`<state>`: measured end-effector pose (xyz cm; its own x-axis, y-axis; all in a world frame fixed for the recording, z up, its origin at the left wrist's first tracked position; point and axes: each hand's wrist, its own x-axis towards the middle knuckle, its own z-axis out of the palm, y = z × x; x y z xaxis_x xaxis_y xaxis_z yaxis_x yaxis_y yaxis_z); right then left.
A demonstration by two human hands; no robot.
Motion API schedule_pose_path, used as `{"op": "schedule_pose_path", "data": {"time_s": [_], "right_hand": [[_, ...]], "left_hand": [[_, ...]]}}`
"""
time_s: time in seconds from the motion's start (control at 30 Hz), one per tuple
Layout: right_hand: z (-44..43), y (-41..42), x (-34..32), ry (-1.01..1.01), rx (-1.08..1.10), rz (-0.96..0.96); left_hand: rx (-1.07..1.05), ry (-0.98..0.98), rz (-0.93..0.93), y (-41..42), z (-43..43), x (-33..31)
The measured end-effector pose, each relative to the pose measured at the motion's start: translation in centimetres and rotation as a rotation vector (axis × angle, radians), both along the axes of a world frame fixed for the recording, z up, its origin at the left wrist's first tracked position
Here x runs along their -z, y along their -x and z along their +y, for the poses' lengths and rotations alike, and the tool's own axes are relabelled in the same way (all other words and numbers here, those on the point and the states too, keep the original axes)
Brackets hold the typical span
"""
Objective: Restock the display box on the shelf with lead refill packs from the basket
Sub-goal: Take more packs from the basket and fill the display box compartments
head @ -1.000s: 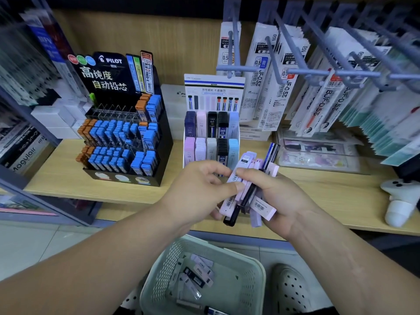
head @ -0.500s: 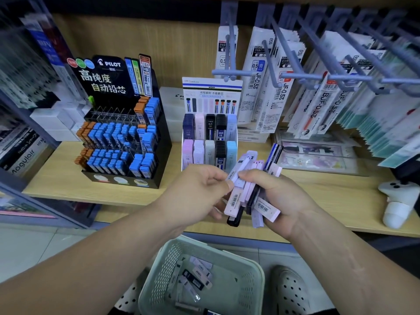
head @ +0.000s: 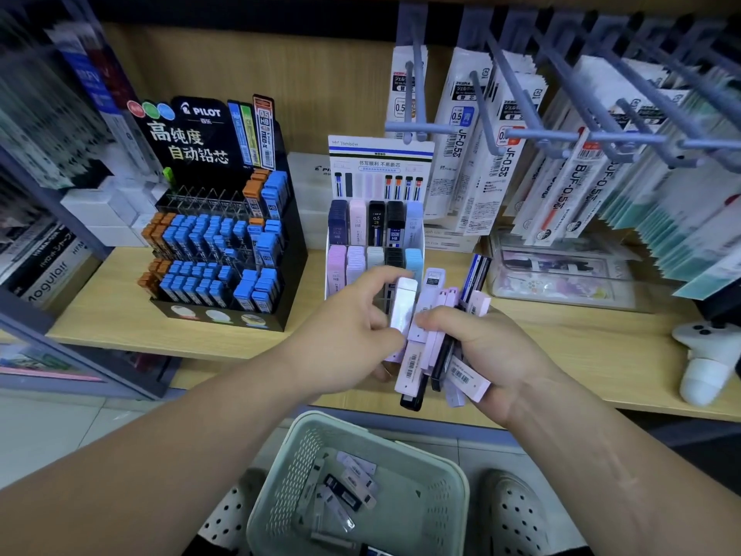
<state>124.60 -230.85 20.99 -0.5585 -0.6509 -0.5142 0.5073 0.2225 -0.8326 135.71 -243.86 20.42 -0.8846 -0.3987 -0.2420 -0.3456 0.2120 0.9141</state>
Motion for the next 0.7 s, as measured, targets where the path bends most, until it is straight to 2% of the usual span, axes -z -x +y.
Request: {"op": "schedule_pose_path", "data": {"time_s": [0.27, 0.47, 0.7], "right_hand": [[0.2, 0.7, 0.1, -0.001, 0.034, 0.011], [0.6, 1.3, 0.3, -0.008, 0.053, 0.012], [0.6, 0.8, 0.1, -0.015, 0.042, 0.027]], "left_hand": [[-0.13, -0.055, 0.076, -0.3, -1.2, -1.5], [-0.303, 0.085, 0.161, -1.6, -4.9, -2.0], [-0.318, 0.242, 0.162, -2.8, -6.1, -1.5]]}}
